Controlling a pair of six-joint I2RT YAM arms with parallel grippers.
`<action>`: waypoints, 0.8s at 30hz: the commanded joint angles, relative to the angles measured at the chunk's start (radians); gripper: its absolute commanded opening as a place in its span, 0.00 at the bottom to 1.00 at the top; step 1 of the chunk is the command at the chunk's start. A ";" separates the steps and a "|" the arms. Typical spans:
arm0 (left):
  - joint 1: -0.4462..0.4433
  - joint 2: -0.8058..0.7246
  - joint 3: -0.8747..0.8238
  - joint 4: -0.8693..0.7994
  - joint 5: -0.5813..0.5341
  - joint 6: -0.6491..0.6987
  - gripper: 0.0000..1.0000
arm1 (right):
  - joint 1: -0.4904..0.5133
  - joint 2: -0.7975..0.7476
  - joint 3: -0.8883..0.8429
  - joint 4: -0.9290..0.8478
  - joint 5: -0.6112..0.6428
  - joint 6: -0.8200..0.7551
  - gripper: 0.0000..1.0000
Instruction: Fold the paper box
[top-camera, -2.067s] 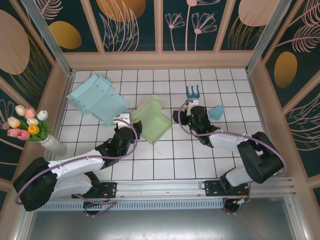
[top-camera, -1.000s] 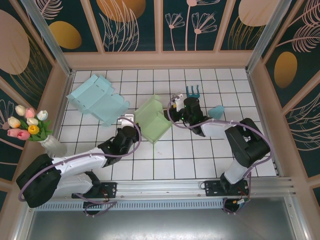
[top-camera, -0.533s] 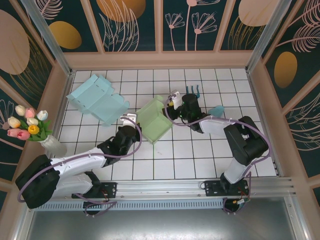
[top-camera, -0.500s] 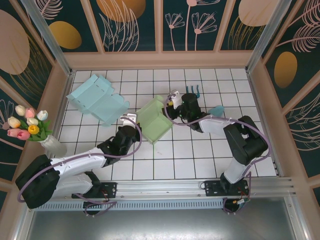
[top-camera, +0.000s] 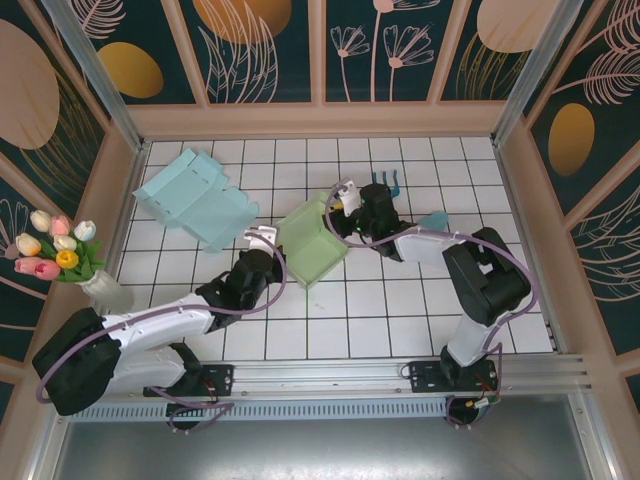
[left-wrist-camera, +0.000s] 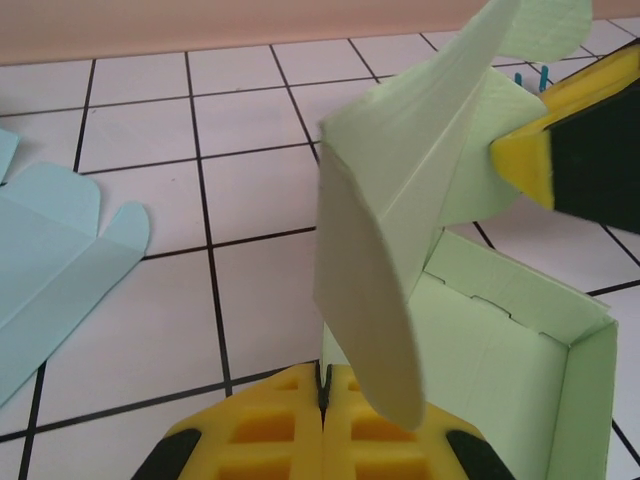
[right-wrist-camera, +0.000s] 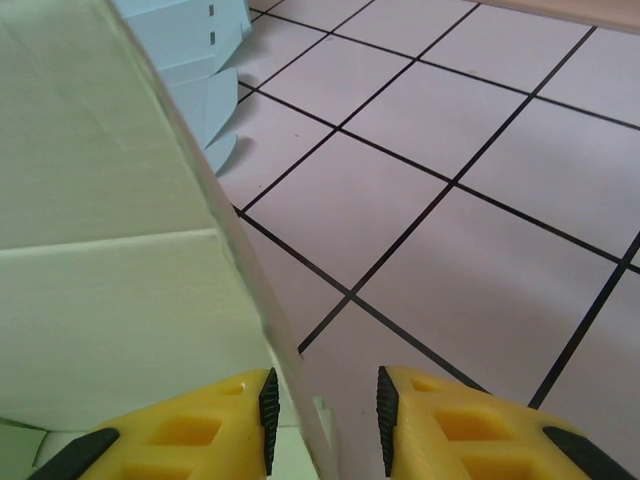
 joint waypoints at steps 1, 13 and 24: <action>0.004 0.011 0.037 0.023 0.006 0.023 0.00 | 0.014 0.015 0.027 -0.008 -0.017 -0.016 0.31; 0.004 0.105 0.179 0.053 -0.157 0.004 0.01 | 0.143 -0.098 -0.070 0.088 0.237 0.158 0.09; 0.004 0.190 0.208 0.154 -0.107 0.208 0.00 | 0.160 -0.259 -0.109 -0.062 0.350 0.238 0.30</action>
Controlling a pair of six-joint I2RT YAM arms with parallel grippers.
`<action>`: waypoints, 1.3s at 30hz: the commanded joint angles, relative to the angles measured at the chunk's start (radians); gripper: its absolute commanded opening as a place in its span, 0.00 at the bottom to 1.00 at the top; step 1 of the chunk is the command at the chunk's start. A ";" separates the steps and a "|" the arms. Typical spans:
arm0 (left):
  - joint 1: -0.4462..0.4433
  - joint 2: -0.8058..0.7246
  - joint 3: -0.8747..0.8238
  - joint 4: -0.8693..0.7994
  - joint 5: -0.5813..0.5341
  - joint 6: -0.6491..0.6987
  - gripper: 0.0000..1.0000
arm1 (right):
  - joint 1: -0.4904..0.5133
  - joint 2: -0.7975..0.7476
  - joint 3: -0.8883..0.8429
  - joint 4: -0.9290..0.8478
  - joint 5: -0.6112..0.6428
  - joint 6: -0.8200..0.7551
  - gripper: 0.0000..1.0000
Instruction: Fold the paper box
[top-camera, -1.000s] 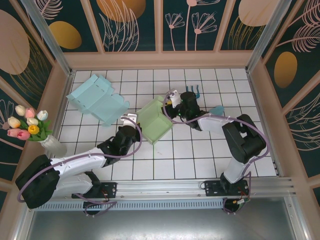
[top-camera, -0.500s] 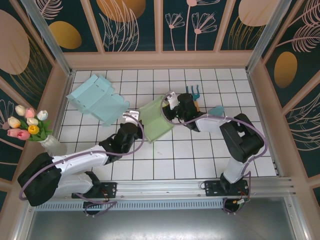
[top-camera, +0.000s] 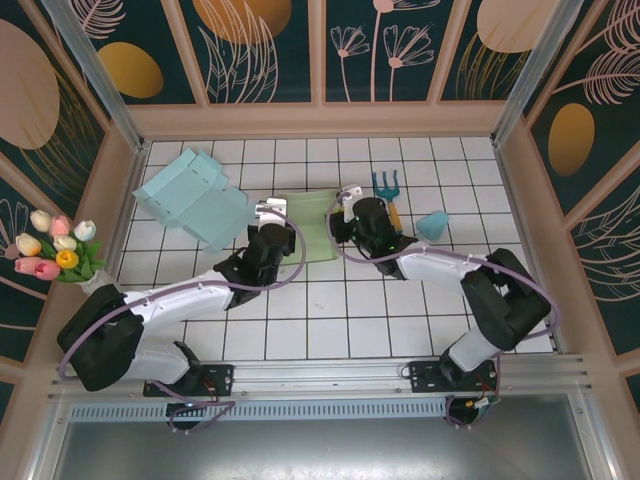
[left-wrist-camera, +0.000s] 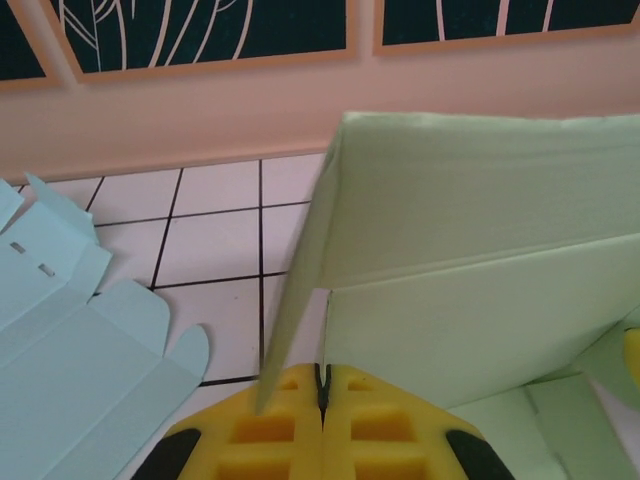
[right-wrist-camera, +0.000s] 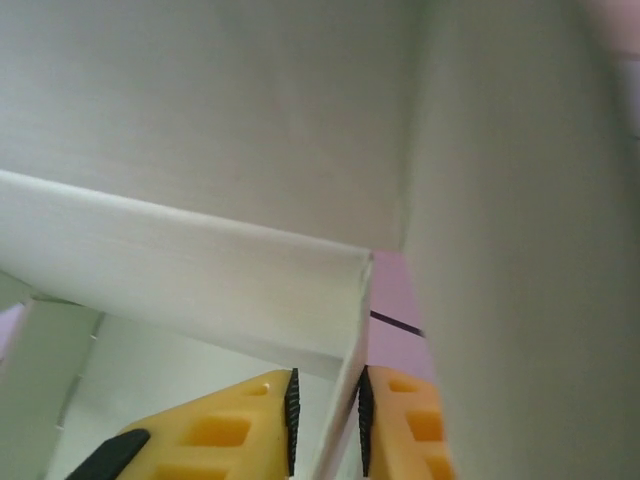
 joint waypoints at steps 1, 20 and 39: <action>-0.012 0.010 -0.032 0.120 0.090 0.123 0.00 | 0.022 -0.078 -0.014 -0.056 0.017 0.038 0.31; -0.011 0.108 -0.029 0.156 0.134 0.183 0.00 | -0.094 -0.112 -0.055 -0.165 -0.030 0.097 0.38; -0.012 0.101 -0.036 0.163 0.158 0.189 0.00 | -0.092 -0.034 -0.027 -0.165 -0.016 0.064 0.22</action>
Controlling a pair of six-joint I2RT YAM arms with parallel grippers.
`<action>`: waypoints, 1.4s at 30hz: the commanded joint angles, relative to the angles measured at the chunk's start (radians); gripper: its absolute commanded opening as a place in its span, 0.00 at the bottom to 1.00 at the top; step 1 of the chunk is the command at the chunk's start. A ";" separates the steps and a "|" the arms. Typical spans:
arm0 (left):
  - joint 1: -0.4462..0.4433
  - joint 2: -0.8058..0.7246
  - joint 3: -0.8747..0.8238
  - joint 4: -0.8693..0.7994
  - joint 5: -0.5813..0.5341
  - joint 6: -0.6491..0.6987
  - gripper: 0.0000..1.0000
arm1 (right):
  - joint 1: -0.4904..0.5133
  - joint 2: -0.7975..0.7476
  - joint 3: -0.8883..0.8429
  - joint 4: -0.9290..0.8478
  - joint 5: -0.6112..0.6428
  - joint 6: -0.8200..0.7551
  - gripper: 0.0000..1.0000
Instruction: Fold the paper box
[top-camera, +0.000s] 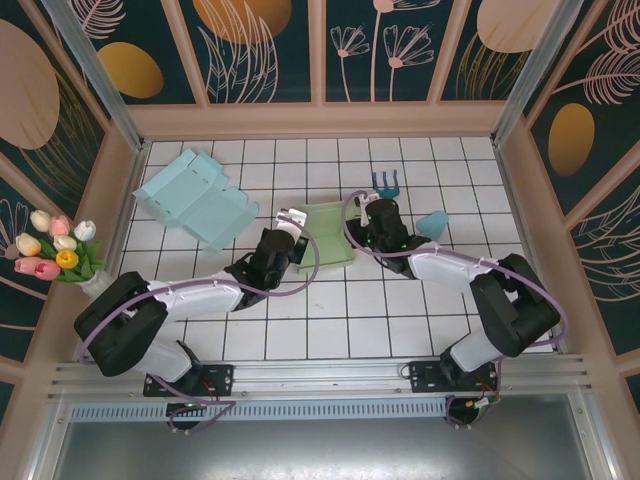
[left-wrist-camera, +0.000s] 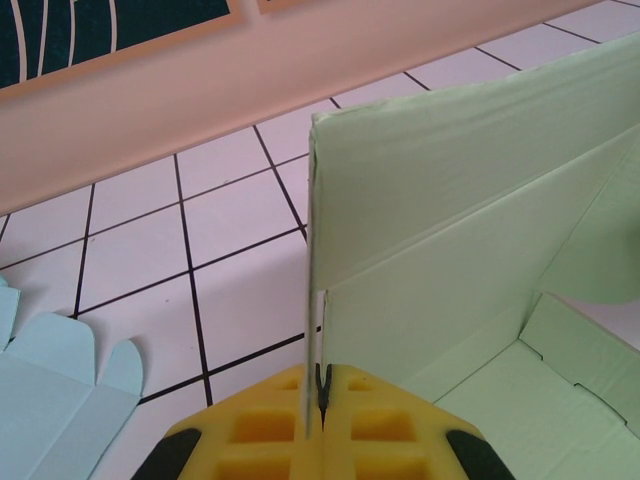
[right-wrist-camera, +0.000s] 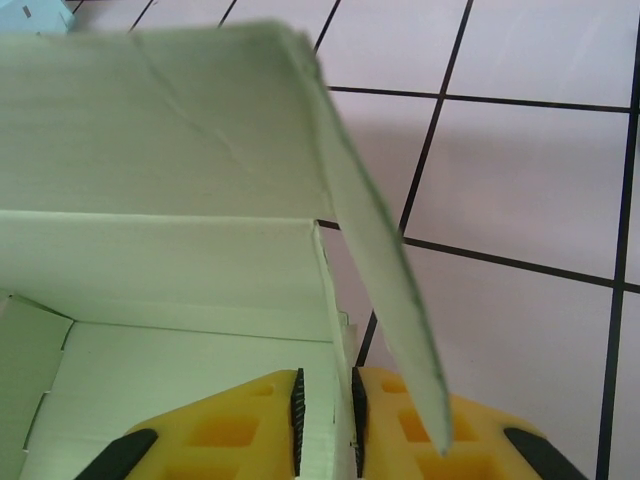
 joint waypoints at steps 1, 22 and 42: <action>-0.007 -0.006 0.011 0.036 0.006 0.012 0.00 | 0.000 -0.004 0.016 0.001 0.023 -0.009 0.22; 0.025 0.068 0.126 0.048 -0.119 -0.055 0.00 | 0.134 -0.024 -0.090 0.260 0.207 0.062 0.00; 0.026 0.202 -0.023 0.418 -0.084 -0.272 0.00 | 0.141 0.006 -0.163 0.426 0.304 0.067 0.00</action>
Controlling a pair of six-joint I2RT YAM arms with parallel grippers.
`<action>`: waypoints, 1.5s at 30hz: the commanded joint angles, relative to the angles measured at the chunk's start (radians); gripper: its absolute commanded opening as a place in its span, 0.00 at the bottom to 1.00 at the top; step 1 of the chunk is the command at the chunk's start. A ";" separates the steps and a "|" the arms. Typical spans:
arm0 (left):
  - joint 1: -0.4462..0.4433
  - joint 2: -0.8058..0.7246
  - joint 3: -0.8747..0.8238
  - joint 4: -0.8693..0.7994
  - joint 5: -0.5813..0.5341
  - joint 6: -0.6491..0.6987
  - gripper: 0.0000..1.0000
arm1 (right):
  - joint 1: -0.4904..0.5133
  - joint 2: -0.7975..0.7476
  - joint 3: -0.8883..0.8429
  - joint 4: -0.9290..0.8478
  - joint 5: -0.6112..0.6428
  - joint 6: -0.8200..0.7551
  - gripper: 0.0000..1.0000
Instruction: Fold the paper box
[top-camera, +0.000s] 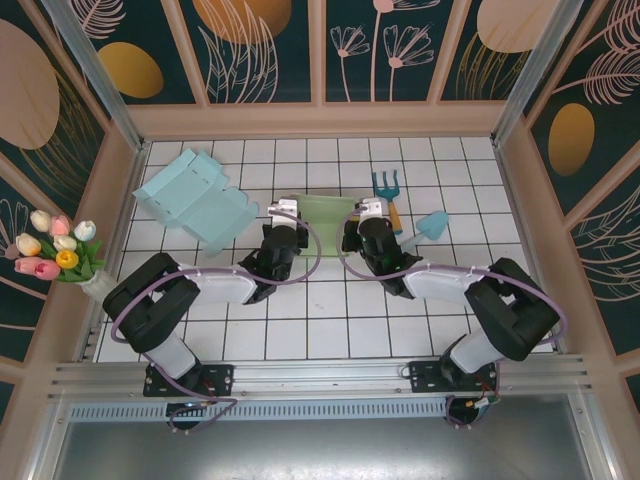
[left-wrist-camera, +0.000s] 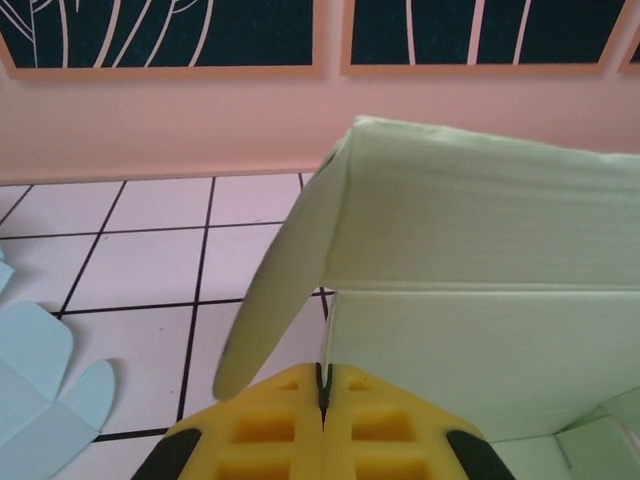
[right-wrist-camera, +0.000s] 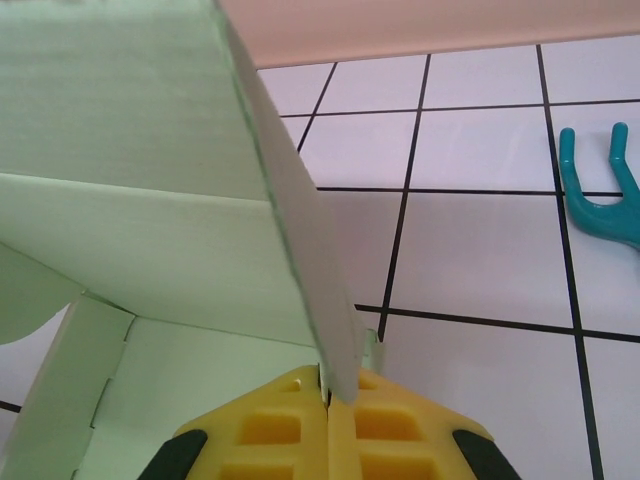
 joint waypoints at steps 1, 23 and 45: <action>-0.004 0.025 -0.058 0.131 0.031 -0.094 0.00 | 0.014 0.023 -0.024 0.088 0.013 0.010 0.00; -0.004 0.115 -0.223 0.300 0.104 -0.330 0.00 | 0.042 0.042 -0.147 0.120 0.047 0.079 0.00; -0.005 0.160 -0.320 0.309 0.157 -0.410 0.00 | 0.153 0.065 -0.188 0.069 0.134 0.174 0.03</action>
